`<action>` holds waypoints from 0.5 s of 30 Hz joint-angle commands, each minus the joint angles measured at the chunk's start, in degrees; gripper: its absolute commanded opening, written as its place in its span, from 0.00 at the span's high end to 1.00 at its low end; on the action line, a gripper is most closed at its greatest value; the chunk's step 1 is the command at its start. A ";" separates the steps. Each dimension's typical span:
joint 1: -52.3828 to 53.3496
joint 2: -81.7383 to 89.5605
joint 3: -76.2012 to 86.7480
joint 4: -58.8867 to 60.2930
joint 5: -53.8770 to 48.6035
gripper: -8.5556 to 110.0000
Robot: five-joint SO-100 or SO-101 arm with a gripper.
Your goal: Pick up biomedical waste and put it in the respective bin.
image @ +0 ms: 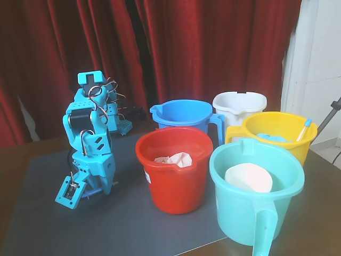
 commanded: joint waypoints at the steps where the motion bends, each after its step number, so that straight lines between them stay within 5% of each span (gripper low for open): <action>1: 0.70 1.05 0.53 20.13 -1.41 0.87; 15: 4.66 0.97 0.18 20.04 -5.71 0.93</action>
